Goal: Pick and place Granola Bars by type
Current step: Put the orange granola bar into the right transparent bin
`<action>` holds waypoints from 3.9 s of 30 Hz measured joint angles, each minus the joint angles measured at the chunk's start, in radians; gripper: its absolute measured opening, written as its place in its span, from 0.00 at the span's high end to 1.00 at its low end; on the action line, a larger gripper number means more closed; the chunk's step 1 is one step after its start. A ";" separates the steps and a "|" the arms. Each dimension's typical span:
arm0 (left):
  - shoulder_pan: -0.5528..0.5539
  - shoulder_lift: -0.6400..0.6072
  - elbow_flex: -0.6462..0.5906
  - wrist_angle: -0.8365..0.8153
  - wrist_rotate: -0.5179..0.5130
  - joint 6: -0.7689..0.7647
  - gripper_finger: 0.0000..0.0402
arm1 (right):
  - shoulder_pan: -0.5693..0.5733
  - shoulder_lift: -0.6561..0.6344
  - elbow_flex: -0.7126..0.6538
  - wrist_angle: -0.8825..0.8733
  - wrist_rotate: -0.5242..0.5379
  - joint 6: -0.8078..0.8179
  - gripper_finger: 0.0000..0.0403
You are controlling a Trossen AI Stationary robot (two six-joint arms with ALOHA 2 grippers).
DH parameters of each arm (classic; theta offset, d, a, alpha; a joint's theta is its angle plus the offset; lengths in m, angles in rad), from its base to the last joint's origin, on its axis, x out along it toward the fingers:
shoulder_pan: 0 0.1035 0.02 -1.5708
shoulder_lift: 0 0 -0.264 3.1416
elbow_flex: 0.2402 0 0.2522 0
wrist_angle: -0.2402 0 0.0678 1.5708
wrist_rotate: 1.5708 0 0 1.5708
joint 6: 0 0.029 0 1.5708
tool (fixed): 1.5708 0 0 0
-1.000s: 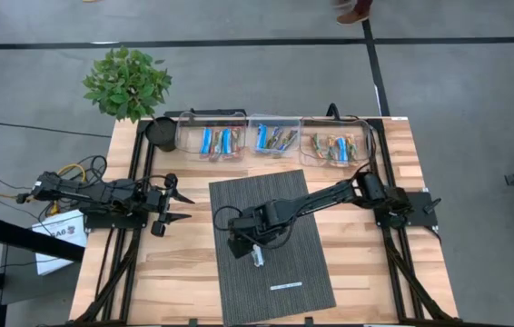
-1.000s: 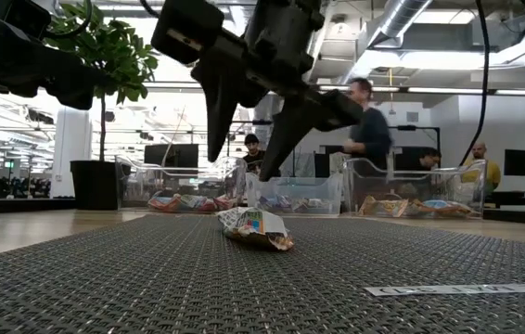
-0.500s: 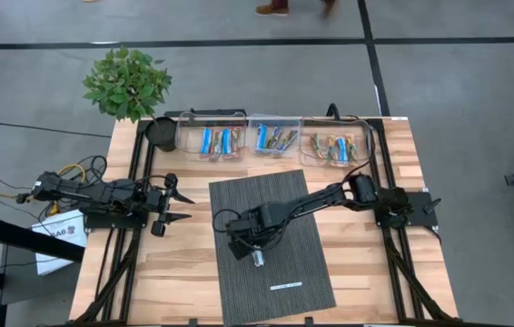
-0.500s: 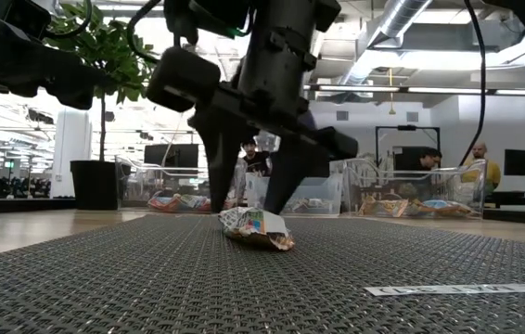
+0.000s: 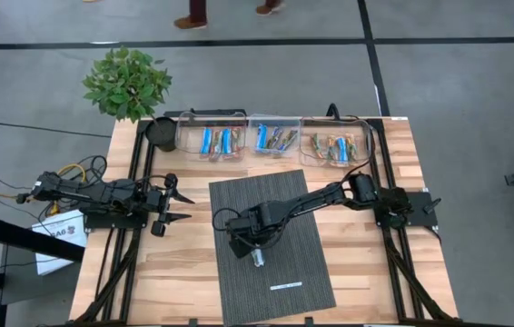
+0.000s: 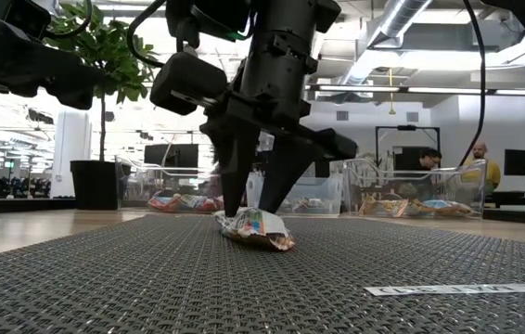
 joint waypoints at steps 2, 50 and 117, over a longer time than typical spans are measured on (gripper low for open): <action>0.000 0.000 0.000 0.000 0.000 0.000 0.54 | 0.000 0.000 0.000 0.000 0.000 0.000 0.69; 0.000 0.000 0.000 0.000 0.000 0.000 0.54 | -0.084 -0.341 0.038 0.029 0.012 -0.053 1.00; 0.000 0.000 0.000 0.000 0.000 0.000 0.54 | -0.398 -1.260 -0.809 -0.196 0.163 -0.265 1.00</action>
